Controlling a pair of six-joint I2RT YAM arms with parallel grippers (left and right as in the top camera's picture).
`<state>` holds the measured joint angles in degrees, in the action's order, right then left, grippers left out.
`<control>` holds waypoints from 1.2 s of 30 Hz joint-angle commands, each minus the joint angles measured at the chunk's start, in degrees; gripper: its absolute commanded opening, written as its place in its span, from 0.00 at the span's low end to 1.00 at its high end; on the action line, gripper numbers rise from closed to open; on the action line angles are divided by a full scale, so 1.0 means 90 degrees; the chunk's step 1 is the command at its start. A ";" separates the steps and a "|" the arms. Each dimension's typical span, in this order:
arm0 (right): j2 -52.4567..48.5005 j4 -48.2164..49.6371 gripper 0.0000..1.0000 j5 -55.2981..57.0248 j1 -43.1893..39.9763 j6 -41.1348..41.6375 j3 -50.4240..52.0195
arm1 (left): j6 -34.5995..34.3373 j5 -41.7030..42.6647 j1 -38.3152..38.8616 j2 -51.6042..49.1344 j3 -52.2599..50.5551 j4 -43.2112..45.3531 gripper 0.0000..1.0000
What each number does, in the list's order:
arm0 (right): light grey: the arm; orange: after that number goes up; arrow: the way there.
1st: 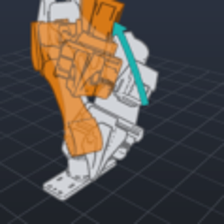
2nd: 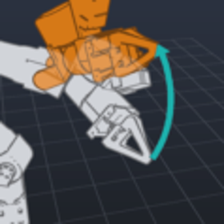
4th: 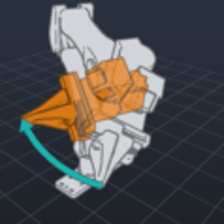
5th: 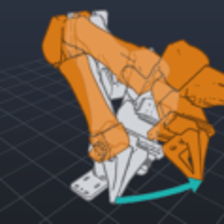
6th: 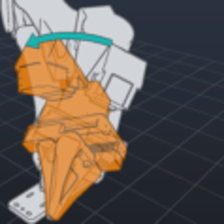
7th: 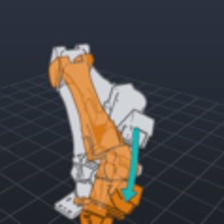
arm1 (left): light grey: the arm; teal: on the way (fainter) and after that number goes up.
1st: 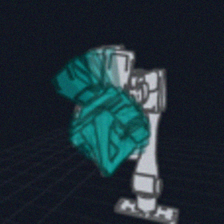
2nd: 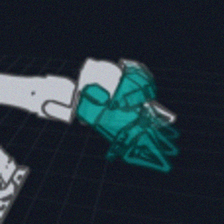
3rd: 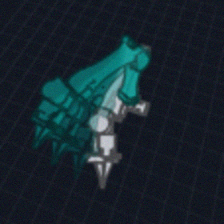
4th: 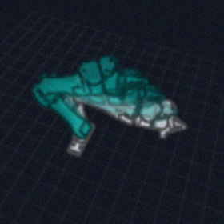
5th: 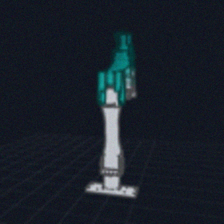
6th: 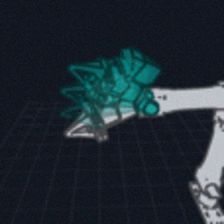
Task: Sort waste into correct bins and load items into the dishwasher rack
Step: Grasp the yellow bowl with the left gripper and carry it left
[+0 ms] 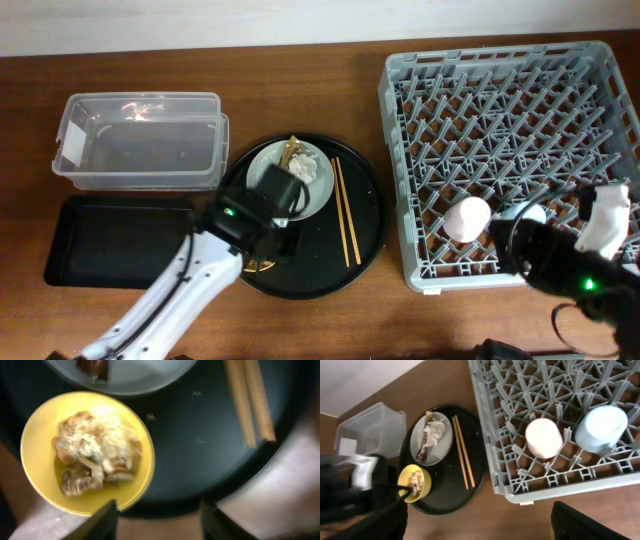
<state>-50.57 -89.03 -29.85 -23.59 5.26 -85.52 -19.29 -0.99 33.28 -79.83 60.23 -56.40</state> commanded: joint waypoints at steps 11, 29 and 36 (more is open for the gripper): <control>0.0066 -0.0134 0.92 -0.0182 0.0126 -0.0114 0.0056 | -0.0204 -0.0197 0.0097 -0.0017 -0.1688 0.2086 0.30; 0.0063 -0.0104 0.92 -0.0107 0.0126 -0.0214 0.0056 | -0.0036 0.0219 -0.0318 0.0189 -0.0622 0.0959 0.00; -0.0090 -0.0109 0.92 -0.0107 0.0126 -0.0211 0.0056 | 0.1722 0.2135 -0.2773 0.0962 -0.0459 0.0260 0.00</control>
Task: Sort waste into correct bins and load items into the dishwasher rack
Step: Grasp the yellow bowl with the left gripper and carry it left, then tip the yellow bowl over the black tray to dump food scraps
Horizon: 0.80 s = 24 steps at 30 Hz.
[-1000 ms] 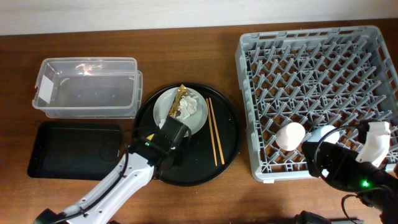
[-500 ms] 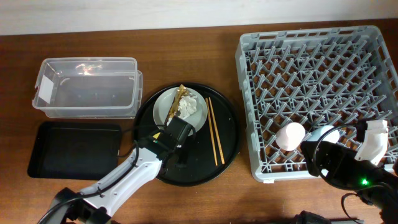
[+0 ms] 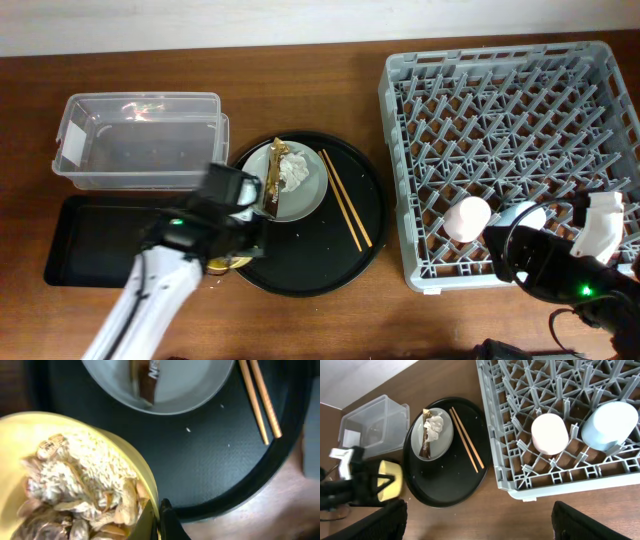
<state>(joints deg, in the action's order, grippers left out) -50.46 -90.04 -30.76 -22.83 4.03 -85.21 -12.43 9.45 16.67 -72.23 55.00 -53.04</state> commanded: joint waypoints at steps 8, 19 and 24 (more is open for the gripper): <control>-0.0187 -0.0002 0.92 -0.0005 0.0041 -0.0075 0.0022 | 0.2866 0.5003 -0.4711 -0.0988 0.0121 -0.0163 0.00; -0.0192 0.0005 0.93 -0.0005 0.0041 -0.0075 0.0027 | 0.3847 0.8966 -0.6819 -0.2953 0.0119 0.0049 0.00; -0.0204 0.0000 0.93 -0.0005 0.0041 -0.0073 0.0027 | 0.3849 0.8971 -0.6819 -0.2975 0.0024 0.0063 0.00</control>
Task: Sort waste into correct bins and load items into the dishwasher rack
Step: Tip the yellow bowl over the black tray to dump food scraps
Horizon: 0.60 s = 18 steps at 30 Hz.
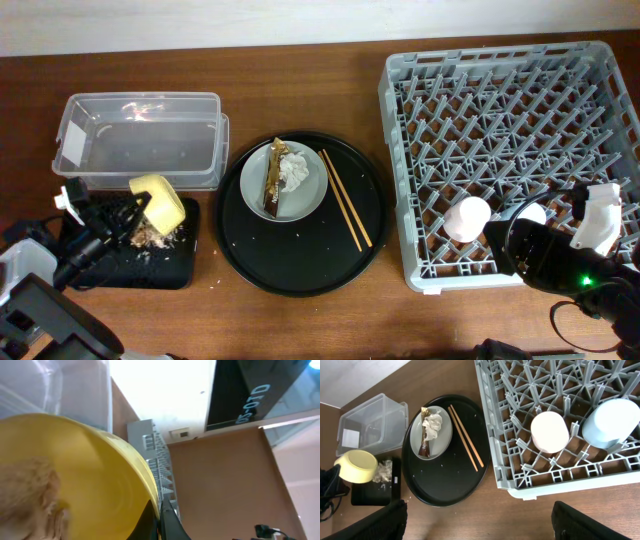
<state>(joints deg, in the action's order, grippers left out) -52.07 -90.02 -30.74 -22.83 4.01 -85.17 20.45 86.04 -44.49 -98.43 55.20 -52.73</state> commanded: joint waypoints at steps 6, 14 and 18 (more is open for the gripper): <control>-0.0024 -0.0022 0.93 -0.0010 0.0041 -0.0070 0.0022 | 0.0216 0.0457 -0.0019 -0.0097 0.0002 -0.0301 0.00; -0.0024 -0.0056 0.93 -0.0012 0.0041 -0.0068 0.0022 | 0.1540 0.0015 0.0092 -0.0075 0.0002 -0.0988 0.00; -0.0024 -0.0100 0.93 -0.0012 0.0041 -0.0068 0.0022 | 0.2227 0.0000 0.0092 -0.0015 0.0002 -0.1797 0.00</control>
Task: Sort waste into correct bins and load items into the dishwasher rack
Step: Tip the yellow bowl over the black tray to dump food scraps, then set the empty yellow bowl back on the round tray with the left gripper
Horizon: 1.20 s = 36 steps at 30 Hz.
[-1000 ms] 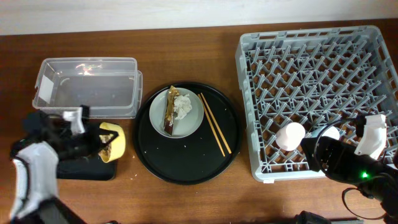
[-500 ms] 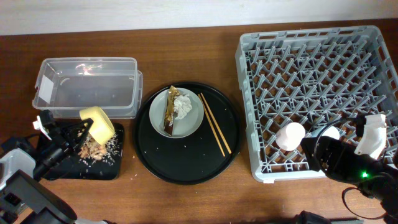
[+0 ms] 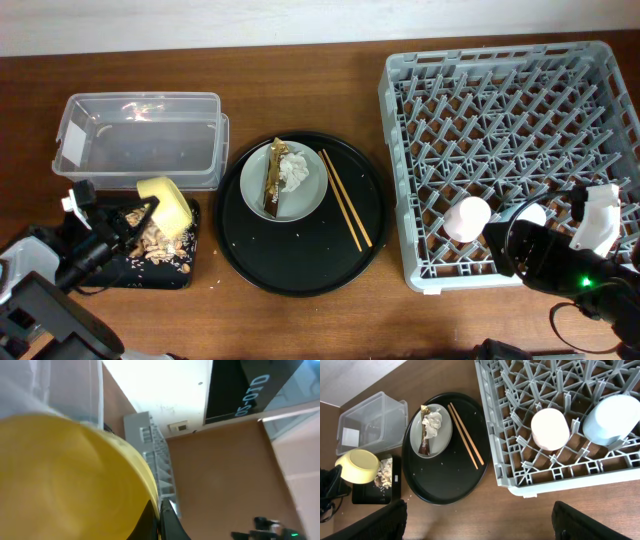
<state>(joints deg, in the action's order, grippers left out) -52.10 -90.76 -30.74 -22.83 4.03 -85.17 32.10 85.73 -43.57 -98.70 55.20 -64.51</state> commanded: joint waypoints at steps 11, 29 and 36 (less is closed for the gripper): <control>-0.0022 -0.0041 0.93 -0.0012 0.0041 -0.0070 0.0022 | 0.0308 -0.2101 0.0950 0.0585 0.0053 -0.1200 0.00; -0.0022 -0.0039 0.93 -0.0010 0.0041 -0.0073 0.0022 | -0.6176 -1.0149 0.9134 0.1666 0.0228 0.1287 0.00; -0.0022 -0.0039 0.93 -0.0010 0.0041 -0.0073 0.0022 | -0.6470 -1.0426 0.9644 0.1110 0.0396 0.1537 0.44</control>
<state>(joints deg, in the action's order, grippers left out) -52.18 -91.15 -30.76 -22.83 4.03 -85.17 -24.58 -5.34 43.03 -88.64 56.80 -50.52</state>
